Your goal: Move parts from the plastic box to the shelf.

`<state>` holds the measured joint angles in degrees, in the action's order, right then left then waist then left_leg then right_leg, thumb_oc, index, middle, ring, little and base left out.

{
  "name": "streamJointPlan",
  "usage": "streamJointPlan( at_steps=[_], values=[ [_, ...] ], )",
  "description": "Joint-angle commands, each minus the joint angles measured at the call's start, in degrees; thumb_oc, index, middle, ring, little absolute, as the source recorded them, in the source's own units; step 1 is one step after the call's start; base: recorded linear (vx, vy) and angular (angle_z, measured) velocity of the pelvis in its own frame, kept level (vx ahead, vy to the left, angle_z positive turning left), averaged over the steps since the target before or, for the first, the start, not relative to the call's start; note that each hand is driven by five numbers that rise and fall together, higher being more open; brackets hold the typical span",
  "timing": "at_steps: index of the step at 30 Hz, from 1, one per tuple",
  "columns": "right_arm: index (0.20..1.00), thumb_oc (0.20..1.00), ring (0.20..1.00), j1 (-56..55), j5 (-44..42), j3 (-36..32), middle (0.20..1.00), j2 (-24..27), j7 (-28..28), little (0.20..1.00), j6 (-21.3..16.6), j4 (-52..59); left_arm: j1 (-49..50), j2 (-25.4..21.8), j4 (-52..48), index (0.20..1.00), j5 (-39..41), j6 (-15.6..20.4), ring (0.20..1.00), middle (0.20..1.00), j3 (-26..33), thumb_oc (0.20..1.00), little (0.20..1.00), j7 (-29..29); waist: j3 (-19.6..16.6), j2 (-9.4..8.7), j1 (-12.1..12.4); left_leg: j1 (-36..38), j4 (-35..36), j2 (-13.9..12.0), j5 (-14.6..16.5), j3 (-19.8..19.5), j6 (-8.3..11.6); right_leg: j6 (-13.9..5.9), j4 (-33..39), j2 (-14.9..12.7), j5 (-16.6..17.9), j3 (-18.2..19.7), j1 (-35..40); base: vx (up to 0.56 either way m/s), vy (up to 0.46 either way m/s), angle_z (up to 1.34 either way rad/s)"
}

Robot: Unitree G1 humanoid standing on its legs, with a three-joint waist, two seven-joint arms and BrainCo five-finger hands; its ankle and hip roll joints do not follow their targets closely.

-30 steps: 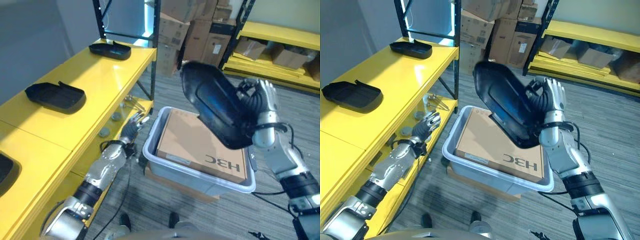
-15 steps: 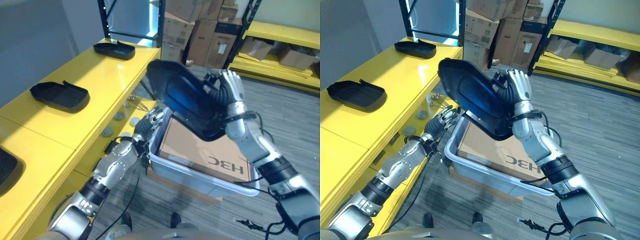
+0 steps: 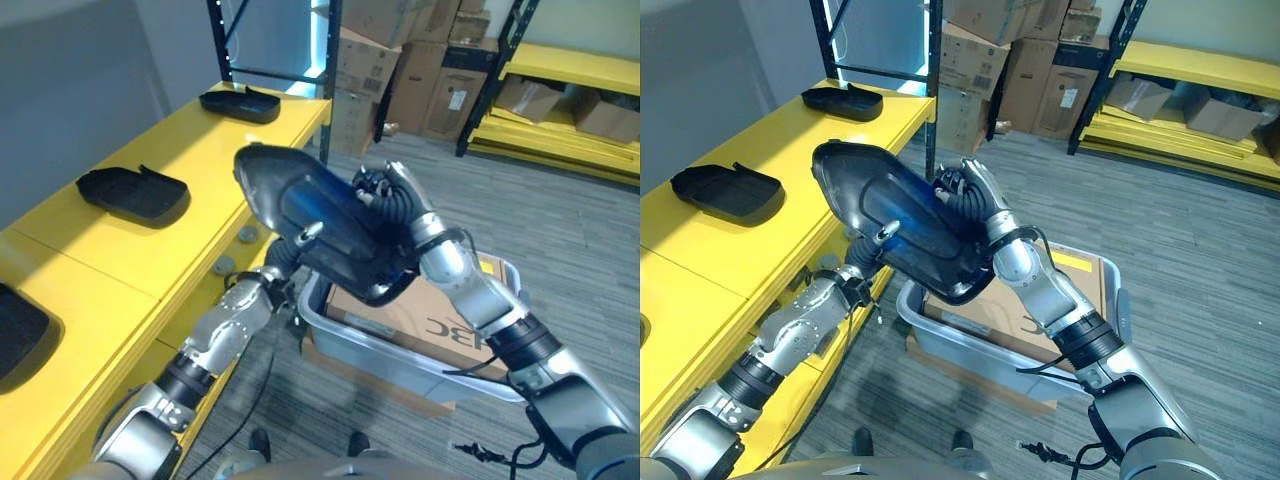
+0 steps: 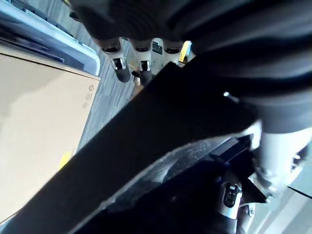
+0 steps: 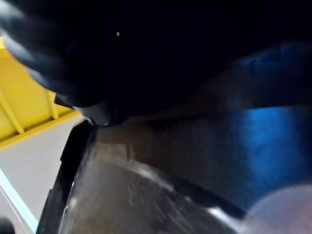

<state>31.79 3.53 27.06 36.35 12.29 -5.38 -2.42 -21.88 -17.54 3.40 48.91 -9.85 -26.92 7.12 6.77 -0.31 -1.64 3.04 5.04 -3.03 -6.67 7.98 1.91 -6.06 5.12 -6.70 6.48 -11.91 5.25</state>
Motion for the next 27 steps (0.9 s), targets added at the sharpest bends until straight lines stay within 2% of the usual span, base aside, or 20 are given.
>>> streamJointPlan(
  at_steps=[1,5,7,12,13,14,16,17,18,19,24,27],
  values=[
    [0.2,0.2,0.2,4.9,-8.6,1.0,0.2,-2.4,-6.5,0.2,-6.4,7.7,-8.5,1.0,1.0,0.2,-2.5,7.7,0.2,0.2,0.2,0.2,0.2,-1.3,-0.8,-0.89,1.4,4.8,0.0,1.0,11.3,-1.2,-0.44,-0.57,-0.1,0.6,-8.3,0.1,3.5,0.0,0.0,0.0],
    [0.2,0.2,0.2,1.8,-11.4,2.2,0.2,-6.6,-8.0,0.2,-5.7,11.2,-8.0,1.3,0.6,0.2,-6.9,13.1,0.2,0.2,0.6,0.2,0.2,-0.9,-0.9,-0.97,1.5,4.7,0.0,1.0,11.3,-1.2,-0.48,-0.49,-0.1,0.6,-8.2,0.2,3.5,0.0,0.0,0.0],
    [0.2,0.2,0.2,0.7,-12.4,2.6,0.2,-8.2,-7.9,0.2,-5.5,11.9,-8.0,1.4,0.2,0.2,-8.8,14.7,0.2,0.2,0.5,0.2,0.2,-0.2,-0.9,-1.01,1.5,4.6,0.0,1.0,11.3,-1.2,-0.52,-0.39,-0.1,0.6,-8.3,0.2,3.4,0.0,0.0,0.0],
    [0.2,0.2,0.2,-2.9,-14.0,3.6,0.2,-11.4,-8.3,0.2,-7.1,12.9,-7.1,1.9,-0.9,0.2,-13.3,17.0,0.2,0.2,0.2,0.2,0.2,2.9,-0.7,-1.08,1.7,4.4,0.0,0.9,11.4,-1.2,-0.61,-0.2,-0.1,0.7,-8.5,0.1,3.4,0.0,0.0,0.0],
    [0.2,0.2,0.2,-3.4,-14.4,3.6,0.2,-11.6,-8.5,0.2,-7.6,13.1,-6.9,1.7,-0.9,0.2,-15.2,16.6,0.2,0.2,0.3,0.2,0.2,3.9,-0.7,-1.09,1.8,4.4,0.0,0.9,11.4,-1.3,-0.61,-0.2,-0.1,0.7,-8.5,0.1,3.4,0.0,0.0,0.0],
    [0.2,0.2,0.2,-4.2,-15.2,3.4,0.2,-11.8,-9.3,0.2,-9.0,13.7,-6.8,0.8,-0.8,0.2,-22.1,17.1,0.2,0.2,0.4,0.2,0.2,5.9,-0.6,-1.15,1.8,4.4,0.0,1.0,11.3,-1.4,-0.6,-0.23,-0.1,0.7,-8.5,0.0,3.4,0.0,0.0,0.0],
    [0.2,0.2,0.2,-5.7,-16.8,2.6,0.2,-11.3,-8.8,0.2,-10.3,15.0,-5.7,-0.8,-1.5,0.2,-24.5,17.7,0.2,0.2,1.6,0.2,0.2,6.8,-0.7,-1.15,2.2,4.1,0.0,1.1,11.1,-1.6,-0.61,-0.33,-0.1,0.5,-8.4,-0.2,3.4,0.0,0.041,0.01],
    [0.253,0.253,0.253,-6.2,-17.4,2.3,0.253,-11.3,-8.9,0.253,-10.2,15.4,-5.5,-1.3,-1.7,0.2,-26.7,18.0,0.2,0.2,1.9,0.2,0.2,7.7,-0.7,-1.12,2.2,4.1,0.0,1.1,11.1,-1.7,-0.62,-0.38,-0.1,0.4,-8.4,-0.2,3.3,0.0,0.06,0.02],
    [0.95,0.95,0.95,-6.7,-17.9,2.0,0.95,-11.2,-9.4,0.95,-10.1,15.6,-5.3,-1.9,-1.7,0.2,-28.5,18.4,0.2,0.2,2.0,0.2,0.2,8.6,-0.7,-1.11,2.2,4.1,0.0,1.2,11.1,-1.7,-0.63,-0.43,-0.1,0.4,-8.3,-0.2,3.3,0.0,0.048,0.02],
    [1.0,1.0,1.0,-7.1,-17.8,1.5,1.0,-11.1,-9.7,1.0,-10.1,15.7,-5.2,-2.5,-1.7,0.2,-29.2,18.7,0.2,0.2,2.2,0.2,0.2,9.0,-0.7,-1.11,2.2,4.0,0.0,1.3,11.2,-1.8,-0.68,-0.48,-0.1,0.4,-8.3,-0.1,3.3,-0.01,0.053,0.01],
    [1.0,1.0,1.0,-10.1,-21.0,-1.8,1.0,-9.1,-7.9,1.0,-11.4,16.8,-3.8,-5.1,-2.2,0.2,-34.4,19.7,0.2,0.2,4.4,0.2,0.2,11.4,-0.7,-1.12,2.1,4.0,0.0,1.6,11.2,-1.8,-0.95,-0.88,-0.1,-0.1,-7.9,0.1,3.1,0.01,0.068,0.0],
    [1.0,1.0,1.0,-13.8,-19.7,-6.5,1.0,-7.8,-3.7,1.0,-9.1,17.0,-2.6,-7.0,-2.8,0.2,-38.4,19.9,0.2,0.2,6.2,0.2,0.2,10.8,-0.7,-1.05,1.5,4.2,0.0,2.0,11.4,-1.3,-1.25,-1.37,-0.1,-0.4,-7.5,0.5,2.9,0.02,0.078,0.0]
  ],
)
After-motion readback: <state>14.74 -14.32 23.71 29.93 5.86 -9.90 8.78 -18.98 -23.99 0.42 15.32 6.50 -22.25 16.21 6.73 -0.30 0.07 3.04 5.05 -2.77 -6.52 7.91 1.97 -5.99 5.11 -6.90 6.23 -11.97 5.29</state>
